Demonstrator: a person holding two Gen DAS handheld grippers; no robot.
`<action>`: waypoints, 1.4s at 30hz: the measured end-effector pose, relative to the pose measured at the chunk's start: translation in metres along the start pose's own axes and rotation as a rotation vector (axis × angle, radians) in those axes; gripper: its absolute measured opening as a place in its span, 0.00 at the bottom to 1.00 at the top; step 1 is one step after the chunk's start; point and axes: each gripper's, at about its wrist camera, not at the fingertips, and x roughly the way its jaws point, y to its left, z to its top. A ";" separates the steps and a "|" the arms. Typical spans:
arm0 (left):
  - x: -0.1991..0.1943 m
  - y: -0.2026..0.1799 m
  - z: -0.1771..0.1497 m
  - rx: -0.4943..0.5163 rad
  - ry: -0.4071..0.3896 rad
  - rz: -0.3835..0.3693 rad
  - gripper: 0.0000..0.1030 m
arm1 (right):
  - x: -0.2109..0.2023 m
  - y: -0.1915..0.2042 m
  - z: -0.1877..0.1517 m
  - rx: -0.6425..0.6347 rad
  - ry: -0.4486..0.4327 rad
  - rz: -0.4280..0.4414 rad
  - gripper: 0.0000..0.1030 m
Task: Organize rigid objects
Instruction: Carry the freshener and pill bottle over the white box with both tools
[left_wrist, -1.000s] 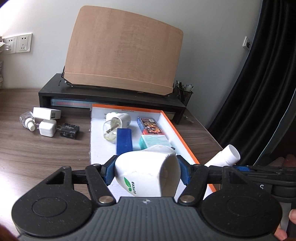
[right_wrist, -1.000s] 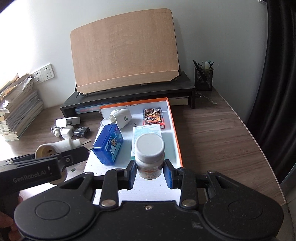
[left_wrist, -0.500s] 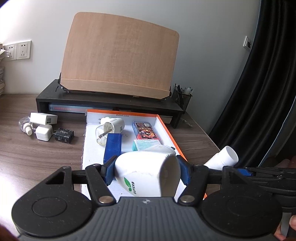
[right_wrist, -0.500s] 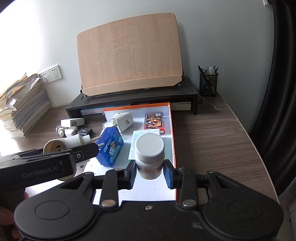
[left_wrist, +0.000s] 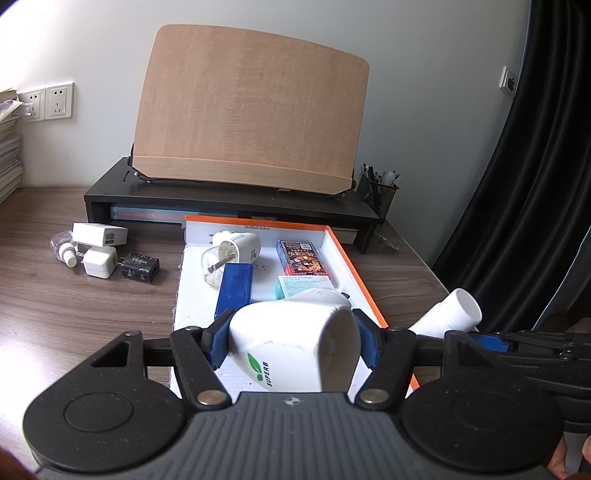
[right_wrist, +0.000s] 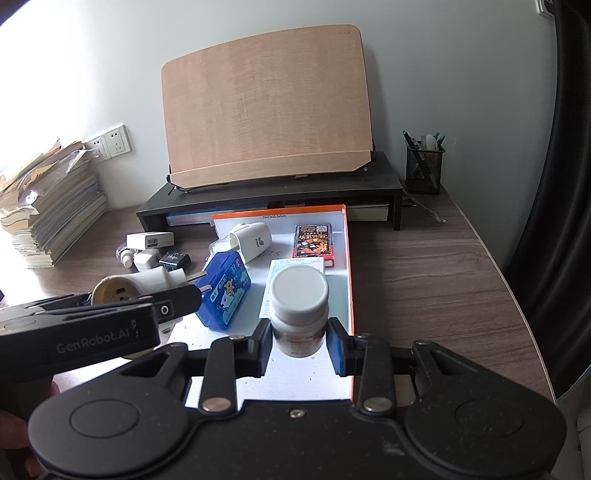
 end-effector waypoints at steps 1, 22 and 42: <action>0.000 0.000 0.000 0.000 0.001 0.009 0.64 | 0.000 0.000 0.000 -0.001 0.002 -0.001 0.39; 0.009 0.000 -0.002 -0.002 0.036 0.048 0.64 | 0.007 0.001 0.000 -0.007 0.021 -0.002 0.39; 0.020 0.000 -0.005 -0.003 0.069 0.053 0.64 | 0.018 -0.001 0.000 -0.008 0.048 0.005 0.39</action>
